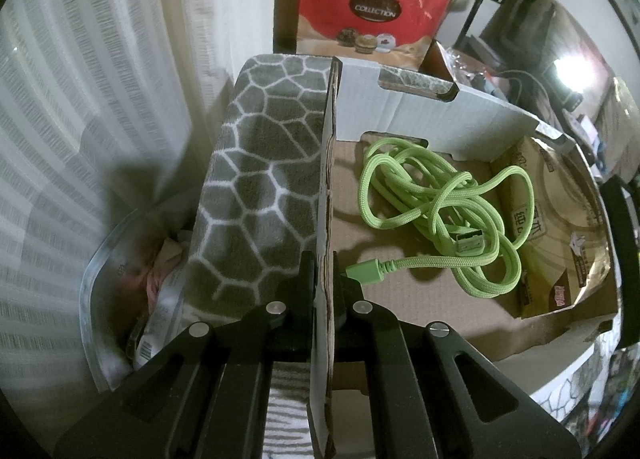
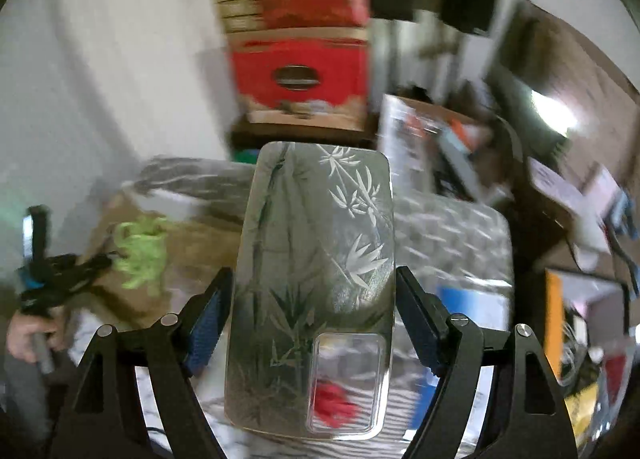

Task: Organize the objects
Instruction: 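Lift the phone case with the right tool and carry it toward the box, then lower the phone case into the box onto the green cable with the right tool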

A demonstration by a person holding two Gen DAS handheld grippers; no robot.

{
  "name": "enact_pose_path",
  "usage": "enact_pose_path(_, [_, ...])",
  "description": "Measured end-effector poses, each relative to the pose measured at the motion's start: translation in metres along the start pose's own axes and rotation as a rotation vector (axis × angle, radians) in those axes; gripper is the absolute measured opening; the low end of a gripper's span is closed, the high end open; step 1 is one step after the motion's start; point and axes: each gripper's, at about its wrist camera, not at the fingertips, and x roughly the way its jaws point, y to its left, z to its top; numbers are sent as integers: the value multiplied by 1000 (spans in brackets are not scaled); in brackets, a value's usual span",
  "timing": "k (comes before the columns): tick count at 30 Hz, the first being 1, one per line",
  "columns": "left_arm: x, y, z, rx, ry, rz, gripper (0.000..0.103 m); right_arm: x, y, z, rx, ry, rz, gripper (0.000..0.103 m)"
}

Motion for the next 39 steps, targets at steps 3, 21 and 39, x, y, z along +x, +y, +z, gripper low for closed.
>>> enact_pose_path(3, [0,0,0,0,1,-1,4,8,43,11,-80,2,55,80])
enact_pose_path(21, [-2,2,-2,-12,-3,-16,4,102,195,2,-590,172,198,80])
enact_pose_path(39, [-2,4,-1,-17,-4,-22,4,140,211,5,-944,347,184,80])
